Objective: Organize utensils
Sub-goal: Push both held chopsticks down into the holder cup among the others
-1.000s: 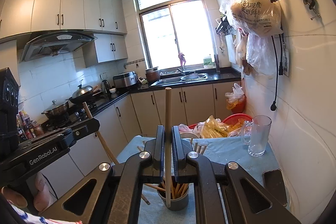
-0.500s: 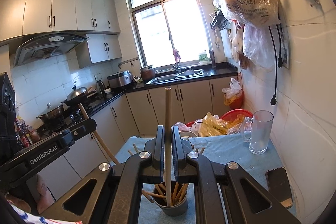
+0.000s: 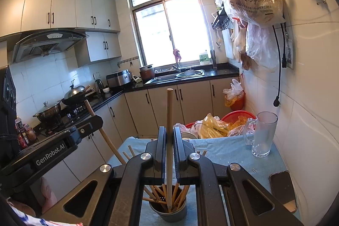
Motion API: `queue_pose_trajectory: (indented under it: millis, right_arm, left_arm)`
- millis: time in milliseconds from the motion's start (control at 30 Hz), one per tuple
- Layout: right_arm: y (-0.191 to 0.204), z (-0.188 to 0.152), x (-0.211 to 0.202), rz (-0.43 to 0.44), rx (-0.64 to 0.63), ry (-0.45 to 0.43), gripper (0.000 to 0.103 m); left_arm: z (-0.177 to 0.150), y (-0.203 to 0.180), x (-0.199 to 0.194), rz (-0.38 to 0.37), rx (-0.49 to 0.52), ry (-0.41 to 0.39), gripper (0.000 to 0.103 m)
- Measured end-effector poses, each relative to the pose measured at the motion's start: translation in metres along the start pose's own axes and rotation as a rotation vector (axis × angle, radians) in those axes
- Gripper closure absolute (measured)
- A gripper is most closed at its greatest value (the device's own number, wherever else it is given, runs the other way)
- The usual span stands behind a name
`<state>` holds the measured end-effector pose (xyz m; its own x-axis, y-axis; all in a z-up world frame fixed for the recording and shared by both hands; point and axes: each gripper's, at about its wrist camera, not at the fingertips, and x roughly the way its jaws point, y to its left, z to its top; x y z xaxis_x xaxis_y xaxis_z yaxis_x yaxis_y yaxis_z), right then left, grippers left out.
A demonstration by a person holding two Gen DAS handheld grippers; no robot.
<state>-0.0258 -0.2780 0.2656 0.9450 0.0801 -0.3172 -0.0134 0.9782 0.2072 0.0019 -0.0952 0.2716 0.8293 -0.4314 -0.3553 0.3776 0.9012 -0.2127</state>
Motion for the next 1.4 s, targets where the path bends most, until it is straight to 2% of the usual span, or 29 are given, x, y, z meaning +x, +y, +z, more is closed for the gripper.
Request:
queue_pose_trajectory:
  millis: [800, 1400]
  right_arm:
    - [-0.016, -0.022, 0.036, -0.002, 0.032, 0.064, 0.096]
    - [-0.019, -0.038, 0.047, 0.0, 0.039, 0.112, 0.096]
  left_arm:
    - [-0.021, 0.006, 0.037, 0.007, 0.014, 0.056, 0.097]
    - [-0.037, 0.012, 0.047, 0.014, 0.022, 0.089, 0.097]
